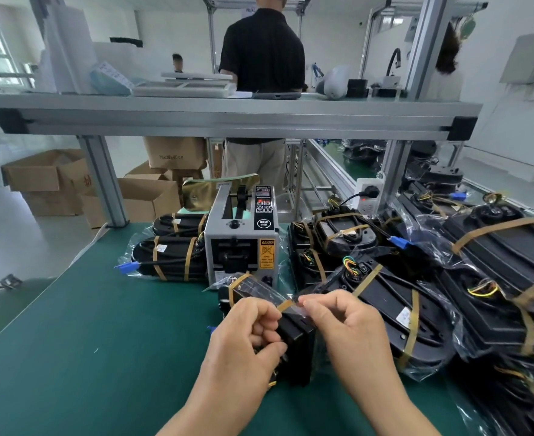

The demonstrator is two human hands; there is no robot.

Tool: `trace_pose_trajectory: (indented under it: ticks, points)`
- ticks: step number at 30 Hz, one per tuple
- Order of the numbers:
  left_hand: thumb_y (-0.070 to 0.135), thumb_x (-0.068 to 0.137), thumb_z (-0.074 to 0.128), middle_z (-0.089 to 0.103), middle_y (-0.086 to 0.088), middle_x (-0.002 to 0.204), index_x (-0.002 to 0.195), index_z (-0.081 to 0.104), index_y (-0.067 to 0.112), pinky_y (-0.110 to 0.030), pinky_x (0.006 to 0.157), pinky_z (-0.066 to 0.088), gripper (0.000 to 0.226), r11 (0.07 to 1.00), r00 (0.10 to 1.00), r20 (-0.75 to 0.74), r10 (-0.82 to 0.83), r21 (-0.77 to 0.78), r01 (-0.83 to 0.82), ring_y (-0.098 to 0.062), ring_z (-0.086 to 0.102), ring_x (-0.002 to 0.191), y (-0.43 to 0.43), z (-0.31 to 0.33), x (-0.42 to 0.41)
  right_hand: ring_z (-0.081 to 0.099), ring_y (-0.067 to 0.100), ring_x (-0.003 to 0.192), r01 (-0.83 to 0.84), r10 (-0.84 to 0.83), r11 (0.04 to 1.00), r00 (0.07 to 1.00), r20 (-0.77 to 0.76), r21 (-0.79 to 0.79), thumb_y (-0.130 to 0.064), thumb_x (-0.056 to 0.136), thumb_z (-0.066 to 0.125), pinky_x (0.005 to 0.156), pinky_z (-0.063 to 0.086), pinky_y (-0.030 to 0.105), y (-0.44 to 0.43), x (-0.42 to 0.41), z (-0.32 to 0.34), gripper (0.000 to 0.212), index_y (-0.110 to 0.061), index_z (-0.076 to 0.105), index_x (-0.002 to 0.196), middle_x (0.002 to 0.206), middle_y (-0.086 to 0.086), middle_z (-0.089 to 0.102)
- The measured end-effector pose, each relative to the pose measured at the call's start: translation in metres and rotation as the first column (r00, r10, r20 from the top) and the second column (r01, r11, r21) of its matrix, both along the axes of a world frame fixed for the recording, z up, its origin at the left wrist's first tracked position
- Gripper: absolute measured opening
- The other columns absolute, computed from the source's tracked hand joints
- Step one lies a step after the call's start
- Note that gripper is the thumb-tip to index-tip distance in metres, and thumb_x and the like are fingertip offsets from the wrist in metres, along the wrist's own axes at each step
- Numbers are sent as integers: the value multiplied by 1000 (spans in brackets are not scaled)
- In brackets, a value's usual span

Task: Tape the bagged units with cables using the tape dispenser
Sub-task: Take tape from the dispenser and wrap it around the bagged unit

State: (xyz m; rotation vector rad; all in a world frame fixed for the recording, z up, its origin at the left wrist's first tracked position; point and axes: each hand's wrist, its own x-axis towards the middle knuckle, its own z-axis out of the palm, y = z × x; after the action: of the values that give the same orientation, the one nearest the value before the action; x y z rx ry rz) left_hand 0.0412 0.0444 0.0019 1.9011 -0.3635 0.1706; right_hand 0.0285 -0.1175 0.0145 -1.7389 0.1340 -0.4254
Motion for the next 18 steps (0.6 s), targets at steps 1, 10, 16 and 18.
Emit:
trace_pose_trajectory:
  ticks: [1, 10, 16, 18]
  points:
    - [-6, 76, 76, 61, 16, 94, 93, 59, 46, -26, 77, 55, 57, 1000, 1000, 7, -7, 15, 7, -9, 62, 84, 1, 1, -1, 66, -1, 66, 31, -31, 1000, 999, -8, 2, -27, 88, 72, 61, 48, 14, -1, 2, 0, 14, -33, 74, 76, 75, -10, 75]
    - [-7, 78, 74, 59, 20, 94, 90, 59, 46, -21, 76, 53, 56, 999, 999, -33, -24, 29, 25, -6, 61, 81, 7, 9, -5, 74, 13, 77, -102, 135, 933, 988, -73, 345, -39, 82, 75, 63, 55, 21, 0, -2, -10, 16, -27, 76, 92, 92, 1, 78]
    - [13, 69, 77, 67, 9, 74, 85, 72, 31, -17, 66, 50, 24, 976, 956, -203, -212, -97, 196, -3, 59, 67, 22, 25, 20, 74, 12, 93, -282, 289, 951, 956, -44, 128, -14, 64, 92, 77, 55, 18, -10, -15, -15, 47, -39, 76, 100, 100, -4, 78]
    - [14, 78, 78, 64, 6, 64, 79, 75, 21, -17, 55, 48, 7, 976, 961, -268, -73, -217, 14, -5, 55, 57, 26, 27, 44, 74, 11, 91, -246, 249, 967, 968, -37, 68, -7, 74, 83, 78, 55, 17, -10, -16, -14, 46, -45, 76, 98, 97, -6, 78]
